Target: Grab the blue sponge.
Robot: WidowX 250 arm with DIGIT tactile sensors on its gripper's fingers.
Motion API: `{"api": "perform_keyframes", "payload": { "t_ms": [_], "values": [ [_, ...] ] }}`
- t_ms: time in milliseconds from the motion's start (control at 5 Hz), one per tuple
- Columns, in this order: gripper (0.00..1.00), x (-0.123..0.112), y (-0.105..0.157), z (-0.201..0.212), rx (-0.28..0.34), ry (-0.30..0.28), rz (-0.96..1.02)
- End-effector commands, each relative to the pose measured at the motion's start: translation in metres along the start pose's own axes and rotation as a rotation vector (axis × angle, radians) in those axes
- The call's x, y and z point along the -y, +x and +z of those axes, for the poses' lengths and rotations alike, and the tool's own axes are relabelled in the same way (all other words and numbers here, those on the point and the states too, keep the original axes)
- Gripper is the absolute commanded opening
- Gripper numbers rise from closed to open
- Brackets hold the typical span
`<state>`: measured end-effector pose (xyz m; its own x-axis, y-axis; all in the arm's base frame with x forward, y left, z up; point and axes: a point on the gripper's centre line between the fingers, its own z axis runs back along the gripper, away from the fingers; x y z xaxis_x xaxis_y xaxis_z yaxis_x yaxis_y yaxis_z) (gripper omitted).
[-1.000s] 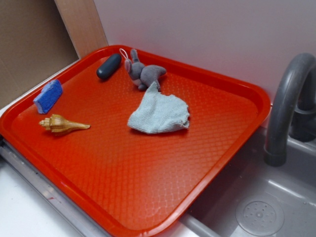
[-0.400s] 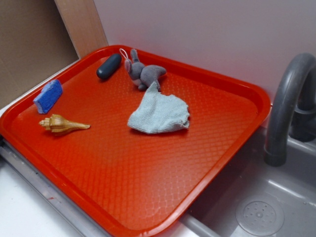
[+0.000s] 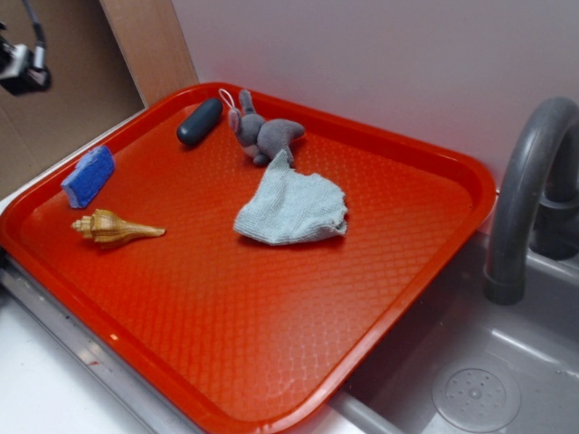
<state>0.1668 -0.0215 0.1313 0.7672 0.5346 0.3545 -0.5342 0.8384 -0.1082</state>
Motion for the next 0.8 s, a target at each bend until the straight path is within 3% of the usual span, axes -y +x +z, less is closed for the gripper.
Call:
{"api": "perform_keyframes", "payload": {
  "t_ms": [0,400,600],
  "values": [
    [1.00,0.013,-0.013,-0.062,-0.125,-0.143,0.087],
    [1.00,0.009,-0.035,-0.110,-0.234,-0.104,0.032],
    [0.00,0.016,-0.038,-0.111,-0.219,-0.037,-0.060]
  ]
}}
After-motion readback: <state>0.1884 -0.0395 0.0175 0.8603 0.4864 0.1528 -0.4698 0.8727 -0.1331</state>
